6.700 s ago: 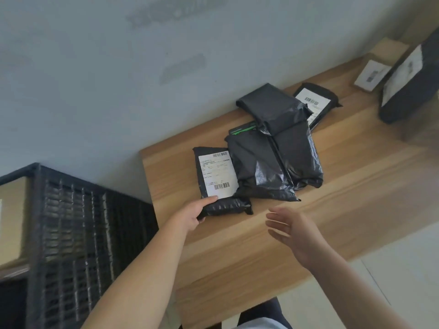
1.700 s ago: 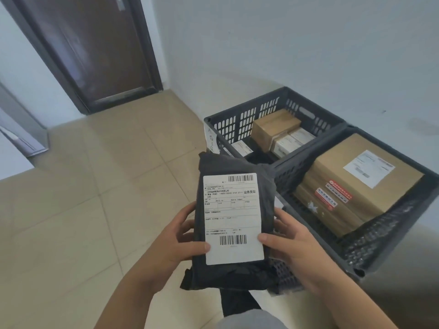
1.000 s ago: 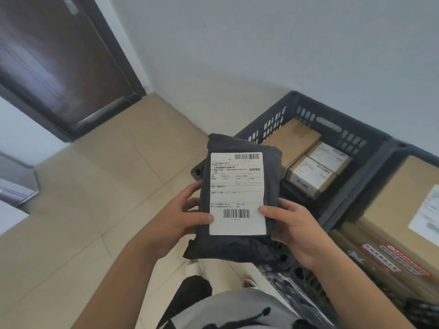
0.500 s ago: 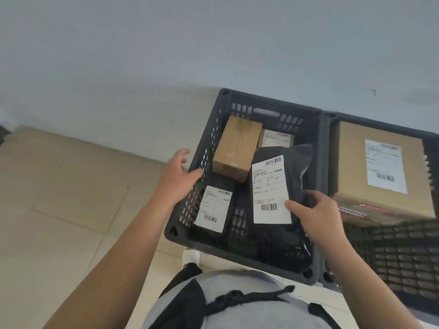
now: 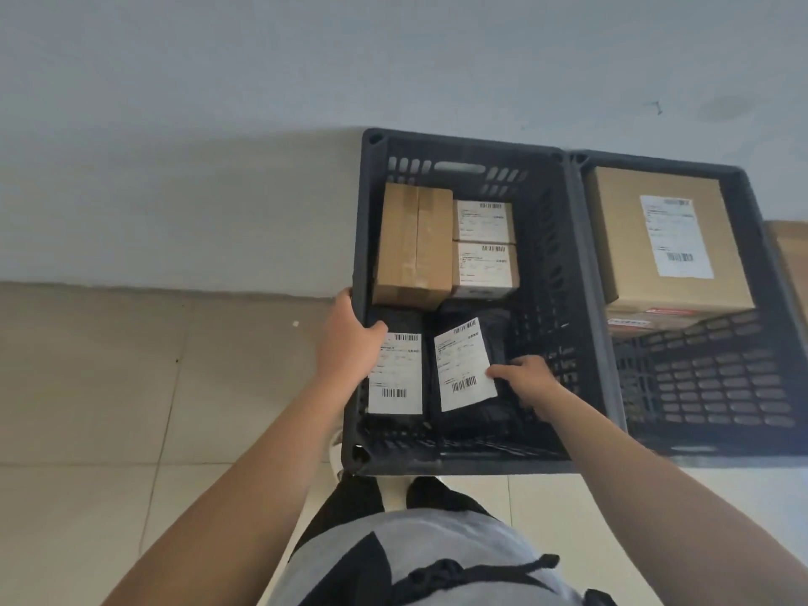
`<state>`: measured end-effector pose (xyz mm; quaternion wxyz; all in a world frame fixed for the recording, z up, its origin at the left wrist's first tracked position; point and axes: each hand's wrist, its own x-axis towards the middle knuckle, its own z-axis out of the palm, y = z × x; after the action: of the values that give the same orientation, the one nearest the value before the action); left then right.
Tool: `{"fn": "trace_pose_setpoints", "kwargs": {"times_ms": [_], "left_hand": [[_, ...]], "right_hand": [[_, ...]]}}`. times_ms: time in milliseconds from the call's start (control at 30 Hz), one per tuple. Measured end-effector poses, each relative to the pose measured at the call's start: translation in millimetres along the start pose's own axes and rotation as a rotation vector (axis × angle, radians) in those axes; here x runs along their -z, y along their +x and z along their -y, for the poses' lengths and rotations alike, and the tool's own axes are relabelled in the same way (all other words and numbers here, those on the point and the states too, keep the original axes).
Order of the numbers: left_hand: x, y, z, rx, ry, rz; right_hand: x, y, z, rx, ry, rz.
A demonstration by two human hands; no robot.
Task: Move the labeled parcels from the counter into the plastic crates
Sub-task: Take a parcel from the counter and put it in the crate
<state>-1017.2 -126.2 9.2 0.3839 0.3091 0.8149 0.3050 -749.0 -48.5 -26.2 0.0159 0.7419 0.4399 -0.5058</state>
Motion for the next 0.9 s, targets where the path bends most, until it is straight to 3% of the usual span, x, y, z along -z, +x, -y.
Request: {"fn": "trace_pose_setpoints", "kwargs": {"times_ms": [367, 733, 800, 900], "left_hand": [[-5, 2, 1, 0.025, 0.044, -0.086], [-7, 3, -5, 0.076, 0.186, -0.148], [-8, 3, -6, 0.074, 0.205, -0.159], [-8, 2, -8, 0.069, 0.219, -0.169]], "right_hand": [[-21, 59, -28, -0.217, -0.009, 0.139], [-33, 78, -28, -0.125, 0.089, 0.170], [-35, 79, -28, -0.102, 0.031, 0.115], [-41, 76, -22, 0.039, -0.263, -0.092]]}}
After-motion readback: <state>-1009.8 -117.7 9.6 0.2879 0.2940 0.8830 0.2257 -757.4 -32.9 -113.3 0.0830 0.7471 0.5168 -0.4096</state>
